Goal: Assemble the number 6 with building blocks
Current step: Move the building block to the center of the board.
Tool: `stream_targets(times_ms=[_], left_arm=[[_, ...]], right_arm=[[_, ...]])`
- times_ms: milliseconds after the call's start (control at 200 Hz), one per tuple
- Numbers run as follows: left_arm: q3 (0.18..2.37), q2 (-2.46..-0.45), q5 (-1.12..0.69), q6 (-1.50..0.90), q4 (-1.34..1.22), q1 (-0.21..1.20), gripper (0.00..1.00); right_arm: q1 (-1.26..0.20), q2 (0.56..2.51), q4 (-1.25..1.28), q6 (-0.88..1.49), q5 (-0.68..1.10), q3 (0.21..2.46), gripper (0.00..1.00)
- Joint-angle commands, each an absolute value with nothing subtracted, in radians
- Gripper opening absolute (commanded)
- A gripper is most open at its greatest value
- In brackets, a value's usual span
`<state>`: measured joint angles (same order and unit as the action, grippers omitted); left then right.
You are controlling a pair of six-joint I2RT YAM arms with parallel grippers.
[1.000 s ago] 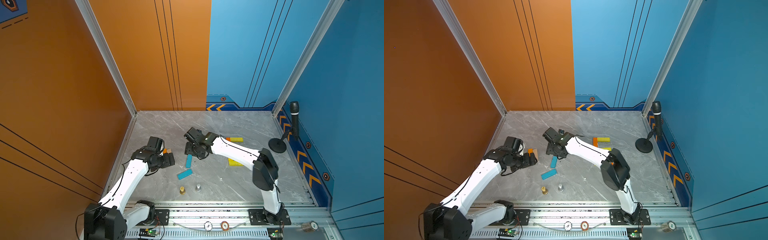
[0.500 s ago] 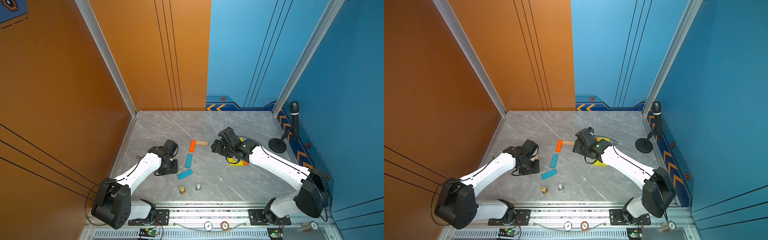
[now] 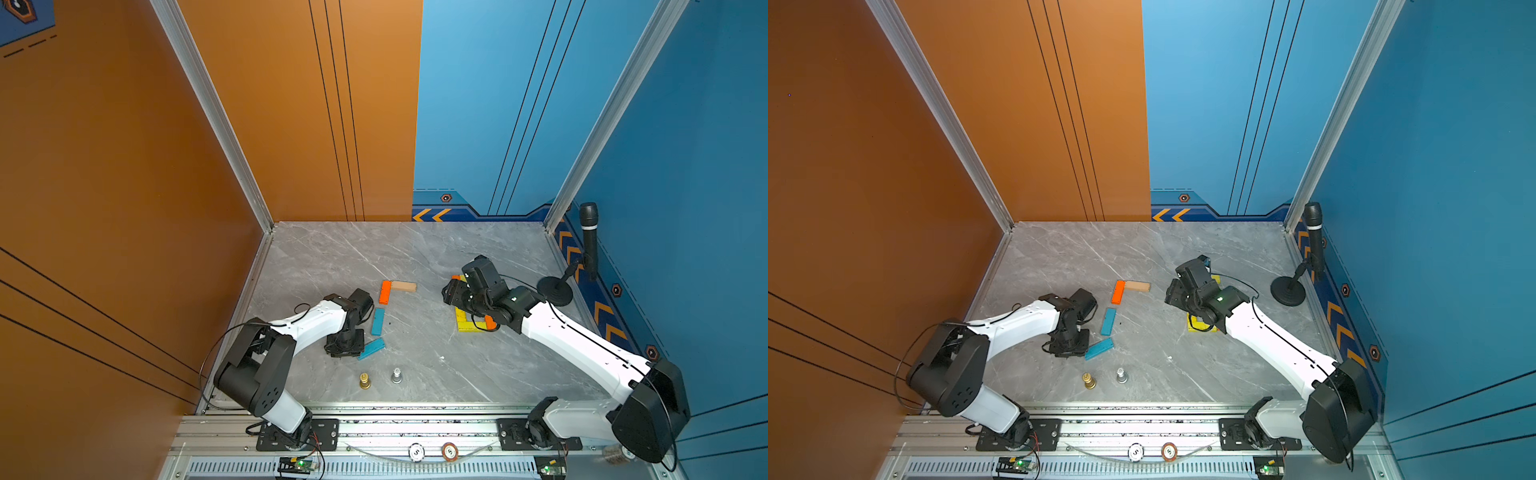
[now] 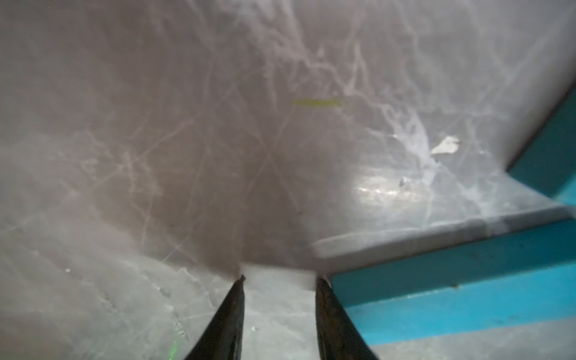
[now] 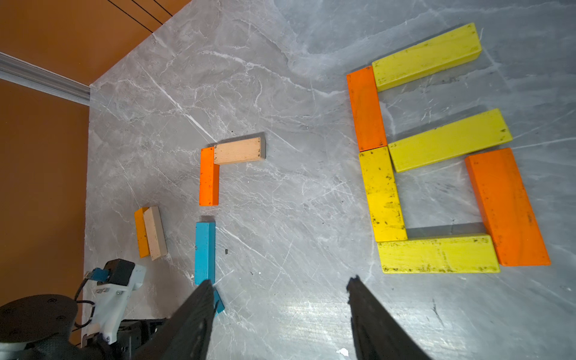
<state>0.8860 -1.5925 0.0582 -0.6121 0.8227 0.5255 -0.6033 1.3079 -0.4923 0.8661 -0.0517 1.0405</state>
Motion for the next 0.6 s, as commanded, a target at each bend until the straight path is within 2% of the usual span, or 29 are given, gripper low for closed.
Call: stream_targets(times_ms=[0,285,466,596], left_arm=[[0.954,-1.632,0.081,-0.633,0.793,0.569,0.39],[1.099,-1.676,-0.028,-0.65,0.75,0.63,0.39],[1.058,-1.546,-0.066,-0.661,0.75,0.611,0.39],[0.999,-1.463,-0.099,-0.665,0.749,0.533,0.4]], right_arm=[[-0.588,1.276,-0.485,0.839,-0.04,1.017,0.69],[-0.572,1.27,-0.493,0.829,-0.044,1.012,0.68],[-0.598,1.288,-0.524,0.824,-0.062,1.027,0.68],[-0.691,1.357,-0.55,0.793,-0.116,1.065,0.69]])
